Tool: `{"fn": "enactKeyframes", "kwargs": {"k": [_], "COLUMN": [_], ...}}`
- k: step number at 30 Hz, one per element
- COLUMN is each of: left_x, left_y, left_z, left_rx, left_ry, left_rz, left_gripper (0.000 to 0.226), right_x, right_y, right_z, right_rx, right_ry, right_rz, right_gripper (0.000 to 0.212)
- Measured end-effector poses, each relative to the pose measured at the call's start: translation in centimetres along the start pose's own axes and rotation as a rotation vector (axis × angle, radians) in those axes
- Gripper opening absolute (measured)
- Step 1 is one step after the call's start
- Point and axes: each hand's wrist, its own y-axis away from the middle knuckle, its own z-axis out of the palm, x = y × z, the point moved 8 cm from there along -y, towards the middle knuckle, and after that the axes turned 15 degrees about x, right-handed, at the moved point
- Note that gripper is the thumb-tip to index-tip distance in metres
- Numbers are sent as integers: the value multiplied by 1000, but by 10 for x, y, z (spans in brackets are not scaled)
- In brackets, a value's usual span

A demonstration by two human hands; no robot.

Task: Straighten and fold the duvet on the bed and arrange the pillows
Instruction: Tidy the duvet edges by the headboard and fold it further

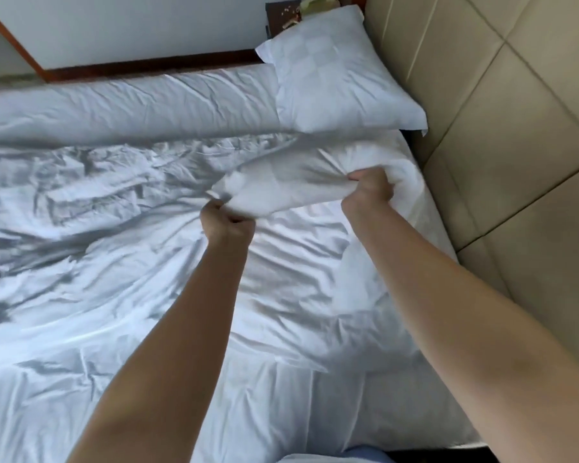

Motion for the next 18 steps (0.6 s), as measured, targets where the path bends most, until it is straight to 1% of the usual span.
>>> {"fn": "enactKeyframes", "kwargs": {"k": [1,2,3,4,5,6,7,8,9,10,11,12,13,14,15,16,17,18], "left_x": [5,8,1,-15,-36,-58,-82,-103,-122,-133,-145,-148,-153,-156,-154,-155,-158,-159], "left_y": [-4,-11,-16,-24,-41,-57,-71,-80,-91,-95,-92,-87,-79,-64,-51,-46,-36,-23], "left_z": [-3,-11,-25,-41,-62,-90,-119,-138,-160,-173,-178,-176,-169,-154,-138,-122,-105,-82], "left_rx": [-13,-33,-10,-12,13,50,169,223,316,350,351,340,338,231,172,113,96,46], "left_ry": [-92,-319,-557,-741,-790,-742,-580,-443,-318,-340,-380,-459,-413,-425,-514,-552,-525,-497], "left_rz": [78,253,384,472,382,225,13,-93,-215,-241,-299,-276,-247,-216,-132,-58,-35,-40], "left_gripper": [20,24,27,27,27,29,34,37,37,38,38,36,28,13,6,20,28,26], "right_x": [-1,4,12,28,48,67,84,102,114,118,121,118,112,105,98,86,73,56], "right_y": [0,-5,-14,-23,-39,-53,-69,-85,-92,-95,-100,-102,-102,-101,-99,-94,-89,-87], "right_z": [-3,-11,-20,-35,-56,-79,-100,-117,-130,-141,-143,-144,-140,-132,-123,-114,-100,-91], "right_rx": [-32,-35,-58,-61,-33,4,20,-3,-34,-67,-120,-145,-160,-156,-154,-143,-168,-163], "right_ry": [43,85,148,208,206,172,110,48,-7,-10,-58,-90,-119,-99,-82,-63,-41,2], "right_rz": [-14,-43,-87,-67,4,91,157,230,304,357,404,420,424,416,407,382,331,239], "right_gripper": [24,19,20,21,17,9,4,18,34,48,56,60,60,57,52,44,34,23]}}
